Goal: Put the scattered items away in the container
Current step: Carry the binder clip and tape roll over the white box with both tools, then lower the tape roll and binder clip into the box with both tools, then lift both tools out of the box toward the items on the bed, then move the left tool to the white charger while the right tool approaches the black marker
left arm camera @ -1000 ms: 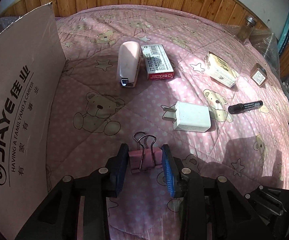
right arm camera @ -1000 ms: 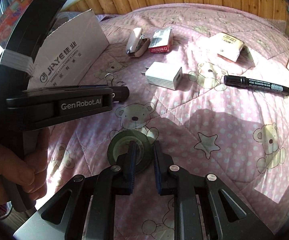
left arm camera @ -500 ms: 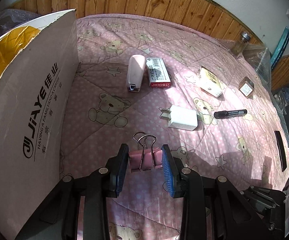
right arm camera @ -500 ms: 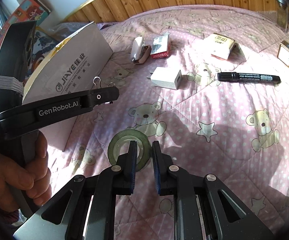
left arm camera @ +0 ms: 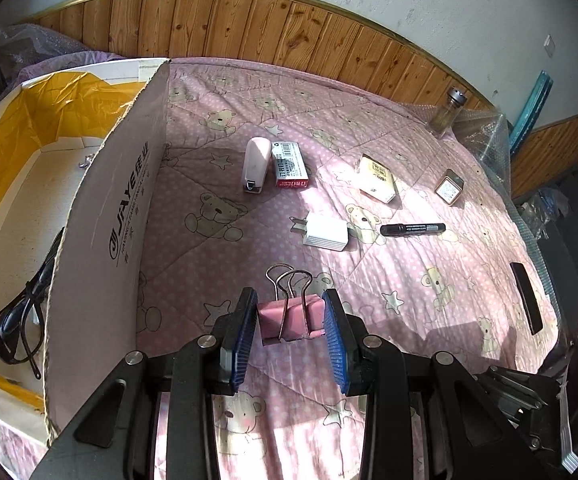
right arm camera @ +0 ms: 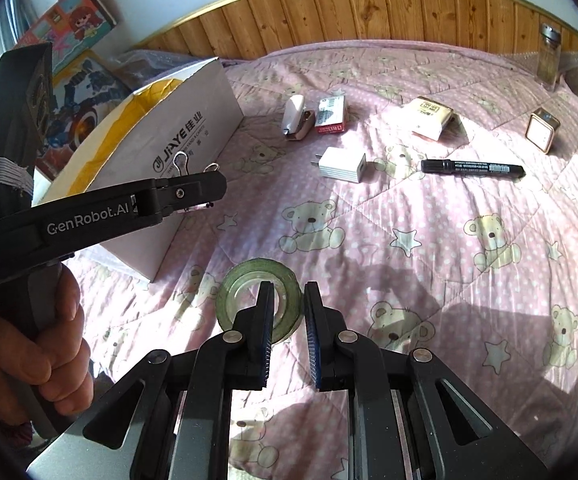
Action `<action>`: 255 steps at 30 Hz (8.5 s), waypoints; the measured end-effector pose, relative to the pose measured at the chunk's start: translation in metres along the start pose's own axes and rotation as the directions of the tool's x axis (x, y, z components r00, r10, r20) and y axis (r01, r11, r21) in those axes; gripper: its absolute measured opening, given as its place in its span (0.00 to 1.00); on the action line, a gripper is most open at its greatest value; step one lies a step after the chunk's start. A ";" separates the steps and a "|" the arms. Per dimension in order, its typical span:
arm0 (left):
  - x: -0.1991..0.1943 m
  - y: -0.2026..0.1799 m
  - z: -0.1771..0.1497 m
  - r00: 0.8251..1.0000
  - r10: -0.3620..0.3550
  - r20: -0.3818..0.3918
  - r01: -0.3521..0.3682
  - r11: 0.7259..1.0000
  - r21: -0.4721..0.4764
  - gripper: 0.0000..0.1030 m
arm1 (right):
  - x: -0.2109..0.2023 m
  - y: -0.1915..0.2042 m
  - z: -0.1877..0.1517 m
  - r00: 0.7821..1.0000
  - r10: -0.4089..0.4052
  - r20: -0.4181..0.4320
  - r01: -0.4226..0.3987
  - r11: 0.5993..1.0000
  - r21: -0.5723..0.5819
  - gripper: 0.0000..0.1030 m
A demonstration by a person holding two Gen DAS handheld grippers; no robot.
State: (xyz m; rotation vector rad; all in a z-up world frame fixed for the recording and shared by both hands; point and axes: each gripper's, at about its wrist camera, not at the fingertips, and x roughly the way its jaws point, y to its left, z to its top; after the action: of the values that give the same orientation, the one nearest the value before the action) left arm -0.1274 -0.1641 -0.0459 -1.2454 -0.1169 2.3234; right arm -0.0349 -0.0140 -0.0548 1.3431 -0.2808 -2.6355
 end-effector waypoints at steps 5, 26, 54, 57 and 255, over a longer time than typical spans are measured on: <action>-0.020 -0.004 -0.012 0.999 -0.020 0.028 0.020 1.000 0.006 0.34 | -0.015 0.014 -0.010 1.000 -0.008 0.020 0.008 1.000 -0.024 0.15; -0.096 -0.017 -0.040 0.987 -0.056 0.151 0.053 0.998 0.029 0.34 | -0.075 0.063 -0.025 0.990 -0.009 0.138 0.027 0.991 -0.133 0.15; -0.172 0.063 -0.021 0.944 0.008 0.331 0.050 0.985 -0.167 0.34 | -0.108 0.155 0.041 0.967 0.115 0.227 -0.030 0.938 -0.346 0.15; -0.180 0.074 -0.017 0.936 0.026 0.350 0.044 0.981 -0.191 0.34 | -0.109 0.166 0.047 0.965 0.129 0.227 -0.037 0.928 -0.370 0.15; -0.136 0.001 -0.021 0.992 0.098 0.077 -0.114 0.962 0.248 0.62 | -0.058 0.093 0.101 0.954 0.275 0.119 -0.273 0.961 -0.030 0.37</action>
State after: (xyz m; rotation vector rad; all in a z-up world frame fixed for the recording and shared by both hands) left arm -0.0493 -0.2315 0.0445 -1.0732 0.2235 2.3808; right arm -0.0770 -0.0807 0.0716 1.0531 -0.4316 -2.4824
